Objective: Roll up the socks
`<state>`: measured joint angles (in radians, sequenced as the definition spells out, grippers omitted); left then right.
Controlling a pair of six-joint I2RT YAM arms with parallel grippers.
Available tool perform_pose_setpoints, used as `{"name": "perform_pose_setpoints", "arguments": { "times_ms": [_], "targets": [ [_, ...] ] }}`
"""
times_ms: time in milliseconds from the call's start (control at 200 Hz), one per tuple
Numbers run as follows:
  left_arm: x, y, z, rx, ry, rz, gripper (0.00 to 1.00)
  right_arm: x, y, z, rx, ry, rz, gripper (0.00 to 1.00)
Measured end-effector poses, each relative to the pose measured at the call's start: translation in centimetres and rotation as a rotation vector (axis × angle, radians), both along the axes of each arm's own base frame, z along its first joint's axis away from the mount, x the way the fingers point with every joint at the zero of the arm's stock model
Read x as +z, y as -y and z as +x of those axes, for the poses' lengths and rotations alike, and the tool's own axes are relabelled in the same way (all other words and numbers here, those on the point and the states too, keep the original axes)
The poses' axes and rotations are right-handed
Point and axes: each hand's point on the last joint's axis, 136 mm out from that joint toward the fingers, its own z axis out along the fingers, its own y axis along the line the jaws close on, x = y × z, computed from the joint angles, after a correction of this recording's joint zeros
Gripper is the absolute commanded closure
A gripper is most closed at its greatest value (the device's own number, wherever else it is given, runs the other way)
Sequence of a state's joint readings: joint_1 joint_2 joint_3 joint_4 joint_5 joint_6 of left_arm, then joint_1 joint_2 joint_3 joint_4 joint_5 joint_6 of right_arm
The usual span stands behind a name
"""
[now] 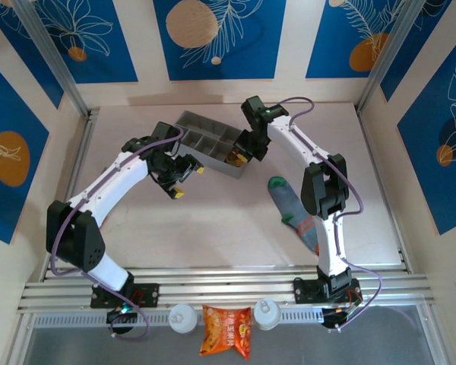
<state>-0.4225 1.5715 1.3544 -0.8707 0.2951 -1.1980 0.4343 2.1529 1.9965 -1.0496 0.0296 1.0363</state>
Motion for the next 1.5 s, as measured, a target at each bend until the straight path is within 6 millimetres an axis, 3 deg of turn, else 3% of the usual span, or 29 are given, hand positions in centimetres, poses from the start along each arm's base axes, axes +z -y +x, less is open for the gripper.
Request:
{"name": "perform_pose_setpoints", "arguments": {
  "times_ms": [250,615,750,925,1135,1266,1366,1496],
  "targets": [
    [0.0,0.0,0.0,0.002,0.0,0.0,0.16,-2.3,0.3,1.1,0.075,-0.008,-0.037,1.0],
    [0.2,-0.1,0.0,0.002,0.006,-0.003,0.16,-2.3,-0.3,1.6,0.148,0.056,-0.098,1.0],
    [0.8,-0.1,-0.1,0.002,0.022,-0.01,0.16,-2.3,-0.4,1.7,0.175,0.083,-0.137,0.72],
    [1.4,-0.3,-0.5,0.003,0.037,-0.016,0.16,-1.4,-0.4,2.1,0.206,0.142,-0.176,0.61],
    [1.5,-0.9,-1.2,0.012,0.046,-0.006,0.16,2.8,-0.4,1.5,0.205,0.247,-0.142,0.68],
    [1.3,-1.2,-1.8,0.017,0.041,-0.002,0.16,5.2,-3.0,1.8,0.222,0.323,-0.031,0.73],
    [1.2,-1.4,-2.1,0.02,0.041,-0.002,0.16,4.7,-5.2,2.0,0.23,0.312,0.056,0.77],
    [1.5,-1.5,-2.2,0.03,0.049,-0.003,0.16,1.5,-6.6,2.2,0.212,0.235,0.109,0.79]
  ]
}}
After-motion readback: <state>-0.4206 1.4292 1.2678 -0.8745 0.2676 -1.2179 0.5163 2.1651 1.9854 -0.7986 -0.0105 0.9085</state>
